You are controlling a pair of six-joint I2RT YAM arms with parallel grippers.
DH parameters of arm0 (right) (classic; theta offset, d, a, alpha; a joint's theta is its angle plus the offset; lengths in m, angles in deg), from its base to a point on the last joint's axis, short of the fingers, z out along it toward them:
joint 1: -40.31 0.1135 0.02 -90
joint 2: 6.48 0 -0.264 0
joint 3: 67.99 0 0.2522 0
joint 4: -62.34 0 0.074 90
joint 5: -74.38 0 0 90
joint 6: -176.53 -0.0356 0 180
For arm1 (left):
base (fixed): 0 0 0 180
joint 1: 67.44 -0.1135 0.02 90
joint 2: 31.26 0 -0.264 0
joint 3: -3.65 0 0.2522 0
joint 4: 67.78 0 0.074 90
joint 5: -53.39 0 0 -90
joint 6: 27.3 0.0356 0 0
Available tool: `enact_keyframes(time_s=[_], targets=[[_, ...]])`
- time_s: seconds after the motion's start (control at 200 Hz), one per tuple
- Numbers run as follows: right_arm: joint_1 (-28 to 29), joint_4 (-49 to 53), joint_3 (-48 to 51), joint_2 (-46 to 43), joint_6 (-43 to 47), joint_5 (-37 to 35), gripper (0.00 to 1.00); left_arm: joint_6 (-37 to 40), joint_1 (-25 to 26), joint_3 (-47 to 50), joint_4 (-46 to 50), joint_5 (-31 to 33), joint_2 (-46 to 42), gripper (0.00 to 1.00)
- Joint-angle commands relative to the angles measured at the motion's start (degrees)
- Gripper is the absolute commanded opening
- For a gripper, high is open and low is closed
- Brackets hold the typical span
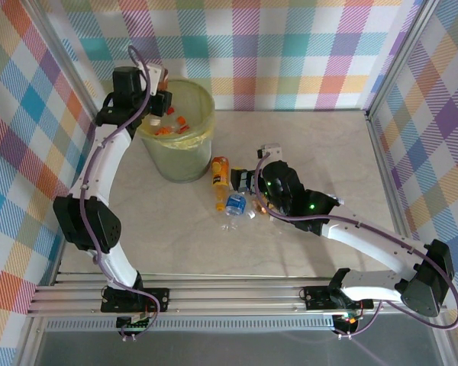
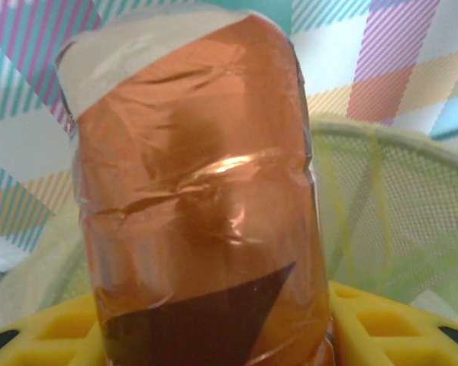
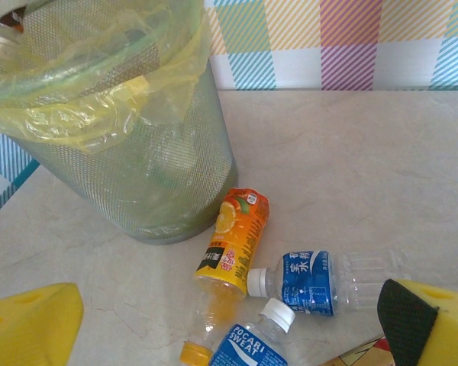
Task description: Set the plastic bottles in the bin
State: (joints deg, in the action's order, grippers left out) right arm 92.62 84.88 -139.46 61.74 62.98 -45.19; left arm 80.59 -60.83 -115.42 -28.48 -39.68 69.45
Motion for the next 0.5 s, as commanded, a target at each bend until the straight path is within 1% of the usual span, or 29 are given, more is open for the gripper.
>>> enact_keyframes(time_s=[0.0,0.19,0.285,0.33,0.495], targets=[[0.07,0.80,-0.97,0.81,-0.62,-0.62,1.00,1.36,-0.41,-2.12,1.88,-1.65,0.61,0.52],[0.09,0.90,-1.17,1.03,-0.62,-0.58,1.00,1.27,-0.38,-1.61,3.11,-2.15,1.42,0.58],[0.09,0.96,-1.13,1.03,-0.71,-0.59,1.00,1.32,-0.38,-1.29,3.44,-2.42,1.57,0.62],[0.07,0.89,-1.09,1.03,-0.72,-0.59,1.00,1.27,-0.45,-1.29,3.72,-2.59,1.75,0.66],[0.09,0.94,-1.09,1.08,-0.77,-0.66,1.00,0.71,-0.42,-1.29,4.29,-3.74,1.36,0.74]])
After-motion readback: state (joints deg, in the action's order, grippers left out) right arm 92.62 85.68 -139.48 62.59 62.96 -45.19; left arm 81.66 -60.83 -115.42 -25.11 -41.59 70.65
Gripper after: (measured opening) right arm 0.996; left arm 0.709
